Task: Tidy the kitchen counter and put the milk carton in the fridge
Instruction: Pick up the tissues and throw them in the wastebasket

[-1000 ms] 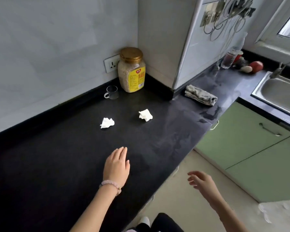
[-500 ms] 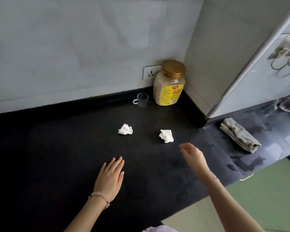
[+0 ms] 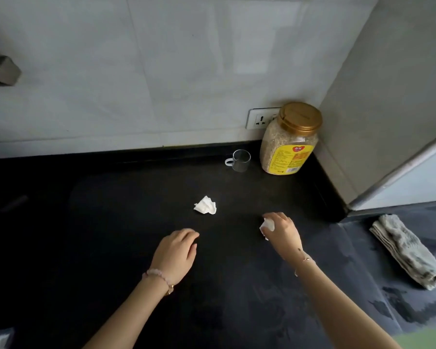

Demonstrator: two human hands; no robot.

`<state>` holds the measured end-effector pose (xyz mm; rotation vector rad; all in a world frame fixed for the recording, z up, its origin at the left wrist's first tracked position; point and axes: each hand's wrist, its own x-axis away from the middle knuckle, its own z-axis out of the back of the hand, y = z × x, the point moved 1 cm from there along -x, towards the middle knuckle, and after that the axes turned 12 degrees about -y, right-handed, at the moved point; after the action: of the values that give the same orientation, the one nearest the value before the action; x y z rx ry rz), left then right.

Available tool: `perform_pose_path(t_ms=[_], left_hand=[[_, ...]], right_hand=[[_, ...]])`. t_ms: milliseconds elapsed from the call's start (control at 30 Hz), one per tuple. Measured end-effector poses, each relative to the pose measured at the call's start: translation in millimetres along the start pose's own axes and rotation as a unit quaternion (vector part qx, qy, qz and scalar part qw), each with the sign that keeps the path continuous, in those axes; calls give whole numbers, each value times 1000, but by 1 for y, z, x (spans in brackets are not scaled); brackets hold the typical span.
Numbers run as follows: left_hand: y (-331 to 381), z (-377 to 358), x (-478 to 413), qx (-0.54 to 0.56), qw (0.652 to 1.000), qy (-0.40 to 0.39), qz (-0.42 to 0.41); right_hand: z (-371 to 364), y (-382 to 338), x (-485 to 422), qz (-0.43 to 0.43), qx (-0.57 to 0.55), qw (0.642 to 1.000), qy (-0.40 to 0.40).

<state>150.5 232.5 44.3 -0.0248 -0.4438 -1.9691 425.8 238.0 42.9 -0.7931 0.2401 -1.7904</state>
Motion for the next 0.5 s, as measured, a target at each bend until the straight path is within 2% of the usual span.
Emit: perform_pose_path(t_ms=[133, 333, 500], left_hand=[[11, 29, -47, 0, 1000, 17, -17], [16, 37, -100, -58, 994, -94, 3], [10, 27, -102, -61, 992, -111, 19]], right_hand=[[-2, 1, 1, -12, -45, 999, 11], [0, 8, 1, -33, -75, 997, 10], [2, 12, 5, -48, -120, 991, 20]])
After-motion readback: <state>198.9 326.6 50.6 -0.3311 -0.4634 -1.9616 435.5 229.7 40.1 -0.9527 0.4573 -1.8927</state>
